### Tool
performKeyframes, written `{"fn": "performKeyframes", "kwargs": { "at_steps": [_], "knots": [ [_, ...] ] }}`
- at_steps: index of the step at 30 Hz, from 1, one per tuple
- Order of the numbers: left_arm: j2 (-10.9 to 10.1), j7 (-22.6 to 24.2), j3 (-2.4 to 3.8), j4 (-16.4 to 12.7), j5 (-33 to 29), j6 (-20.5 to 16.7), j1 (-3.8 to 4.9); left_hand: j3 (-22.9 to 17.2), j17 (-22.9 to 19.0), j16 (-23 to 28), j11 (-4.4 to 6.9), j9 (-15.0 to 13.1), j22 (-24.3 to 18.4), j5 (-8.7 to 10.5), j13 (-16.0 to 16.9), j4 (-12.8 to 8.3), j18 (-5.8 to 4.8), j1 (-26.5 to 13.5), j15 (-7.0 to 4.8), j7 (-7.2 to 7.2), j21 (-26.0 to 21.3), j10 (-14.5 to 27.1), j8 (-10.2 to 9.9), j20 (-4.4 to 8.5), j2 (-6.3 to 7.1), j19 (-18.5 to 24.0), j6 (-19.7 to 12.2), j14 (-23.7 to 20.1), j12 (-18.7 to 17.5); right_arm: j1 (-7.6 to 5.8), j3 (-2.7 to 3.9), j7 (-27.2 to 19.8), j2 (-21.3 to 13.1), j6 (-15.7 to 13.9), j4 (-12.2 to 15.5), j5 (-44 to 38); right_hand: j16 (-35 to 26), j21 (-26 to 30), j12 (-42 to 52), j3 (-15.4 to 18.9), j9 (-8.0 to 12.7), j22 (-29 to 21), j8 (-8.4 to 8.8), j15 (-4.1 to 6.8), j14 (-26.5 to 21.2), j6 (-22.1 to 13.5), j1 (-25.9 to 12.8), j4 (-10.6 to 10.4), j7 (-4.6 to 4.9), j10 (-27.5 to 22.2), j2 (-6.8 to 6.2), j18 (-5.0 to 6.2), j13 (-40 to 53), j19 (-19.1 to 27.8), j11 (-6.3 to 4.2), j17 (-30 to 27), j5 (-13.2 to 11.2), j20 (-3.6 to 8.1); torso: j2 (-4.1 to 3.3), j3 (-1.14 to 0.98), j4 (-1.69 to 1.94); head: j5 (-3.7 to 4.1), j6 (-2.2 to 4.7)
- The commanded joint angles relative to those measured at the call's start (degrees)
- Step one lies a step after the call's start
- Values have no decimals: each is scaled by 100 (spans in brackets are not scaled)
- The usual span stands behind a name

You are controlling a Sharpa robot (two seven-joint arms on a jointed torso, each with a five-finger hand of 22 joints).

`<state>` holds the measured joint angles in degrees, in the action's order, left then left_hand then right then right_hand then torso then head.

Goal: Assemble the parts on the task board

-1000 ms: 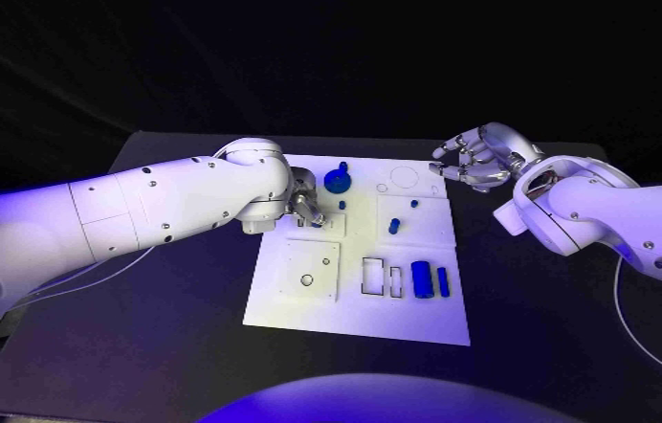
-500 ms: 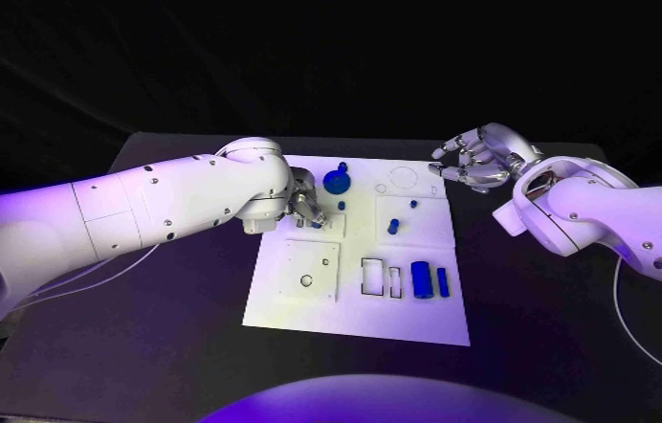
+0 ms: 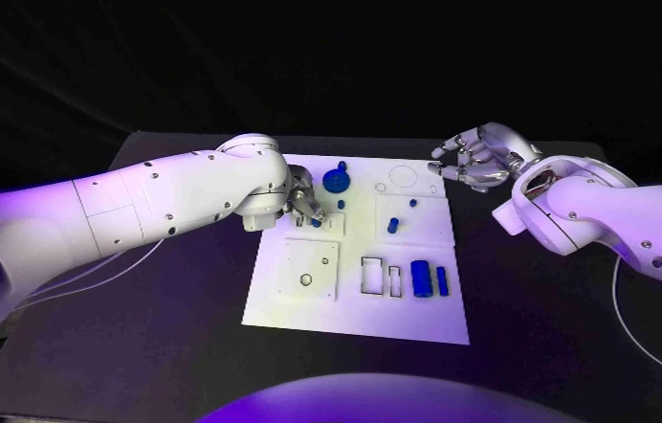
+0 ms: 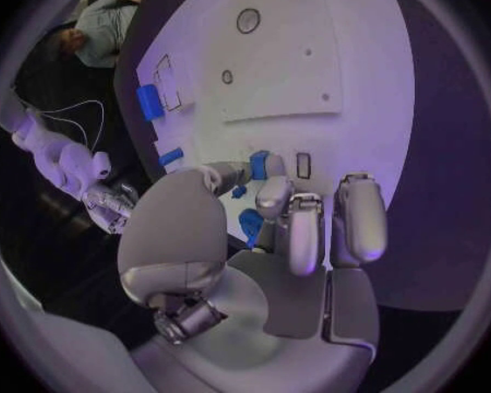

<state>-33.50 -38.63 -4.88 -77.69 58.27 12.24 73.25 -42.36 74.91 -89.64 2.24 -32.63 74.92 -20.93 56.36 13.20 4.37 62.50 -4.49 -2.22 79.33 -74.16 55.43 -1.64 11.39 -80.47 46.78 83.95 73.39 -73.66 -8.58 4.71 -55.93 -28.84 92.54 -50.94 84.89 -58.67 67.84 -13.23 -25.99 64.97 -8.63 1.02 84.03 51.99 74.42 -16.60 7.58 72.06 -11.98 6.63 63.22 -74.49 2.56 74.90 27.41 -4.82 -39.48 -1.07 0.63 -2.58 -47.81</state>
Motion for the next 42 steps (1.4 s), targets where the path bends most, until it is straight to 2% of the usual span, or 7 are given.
{"fn": "performKeyframes", "kwargs": {
  "at_steps": [1, 14, 18, 20, 23, 32, 42],
  "knots": [
    [25, -100, -7, 69, -11, 75, -11, -1220, 1509, -36, -3, -10, 696, 2, 8, -1195, -104, 23, -46, 18, 19, -35, 22, 4, -74, -50, 30, 605, -5, 5, 0, -44, 5, 17, 2, -18, 0, 4, -4, -47, -7, -6, -20, 36, 321, 7, -45, 1, -13, 20, -9, 55, -5, -33, 12, 482, 13, 6, 3, 1, 4, 8, 1],
    [61, -120, -6, 115, -36, 285, -1, -1079, 1509, -36, -19, 29, 686, 58, -23, -1131, -100, -144, -33, 9, -11, -44, -56, 2, 17, -34, -10, 605, -31, 11, 0, -29, 10, 53, -6, -19, -4, 15, -9, -51, -8, -13, -21, 36, 319, 6, -47, 2, -14, 15, -13, 58, -12, -29, 11, 474, 17, 6, 6, 2, 10, 24, -14],
    [54, -121, -7, 119, -45, 299, 0, -530, 1509, -36, 16, 96, 679, 175, -34, -813, -97, -494, -50, 74, -58, -41, -173, 5, 136, -30, 11, 605, -49, 12, 0, -28, 8, 51, -7, -19, -8, 27, -19, -54, -9, -22, -20, 36, 317, 4, -49, 3, -13, 6, -17, 60, -25, -24, 11, 466, 19, 6, 8, 2, 7, 23, -9],
    [48, -120, -7, 121, -45, 294, 0, -244, 1509, -36, 17, 140, 681, 448, -17, -626, -101, -661, -59, 86, -72, -33, -231, 6, 199, -37, 79, 605, -42, 12, -1, -29, 6, 49, -7, -19, -8, 27, -19, -54, -9, -22, -20, 36, 317, 4, -49, 3, -13, 6, -17, 60, -25, -24, 11, 466, 19, 6, 7, 2, 5, 22, -5],
    [39, -117, -7, 124, -42, 280, 0, 178, 1509, -36, 15, 184, 686, 484, 4, -377, -102, -787, -55, 71, -88, -29, -292, 14, 253, -50, 152, 605, -34, 12, -1, -29, 3, 48, -7, -19, -13, 37, -25, -56, -9, -29, -19, 36, 314, 0, -56, 1, -12, 1, -24, 62, -32, -19, 12, 459, 20, 6, 6, 3, 4, 21, -2],
    [21, -108, -6, 130, -31, 194, 0, 1068, 1509, -36, 13, 208, 722, 205, 79, 163, -109, -779, -60, 71, -94, -63, -333, 20, 261, -92, 245, 605, -3, 13, -1, -28, -2, 42, -5, -20, 4, -2, -14, -58, -10, 3, -18, 35, 323, -6, -71, -2, -11, 9, -30, 53, -20, -39, 13, 493, 19, 7, 5, 4, 9, 21, 11],
    [-47, -101, 58, 48, 7, 67, 5, 1410, 1509, -36, 14, 200, 740, 135, 109, 342, -111, -764, -63, 72, -94, -82, -325, 25, 263, -108, 268, 605, 8, 16, -1, -38, -5, 27, -25, -20, -8, 18, -25, -59, -10, -12, -17, 35, 317, -7, -76, -3, -11, 0, -32, 57, -34, -30, 14, 470, 19, 7, 15, 5, 9, 8, 40]
  ]
}}
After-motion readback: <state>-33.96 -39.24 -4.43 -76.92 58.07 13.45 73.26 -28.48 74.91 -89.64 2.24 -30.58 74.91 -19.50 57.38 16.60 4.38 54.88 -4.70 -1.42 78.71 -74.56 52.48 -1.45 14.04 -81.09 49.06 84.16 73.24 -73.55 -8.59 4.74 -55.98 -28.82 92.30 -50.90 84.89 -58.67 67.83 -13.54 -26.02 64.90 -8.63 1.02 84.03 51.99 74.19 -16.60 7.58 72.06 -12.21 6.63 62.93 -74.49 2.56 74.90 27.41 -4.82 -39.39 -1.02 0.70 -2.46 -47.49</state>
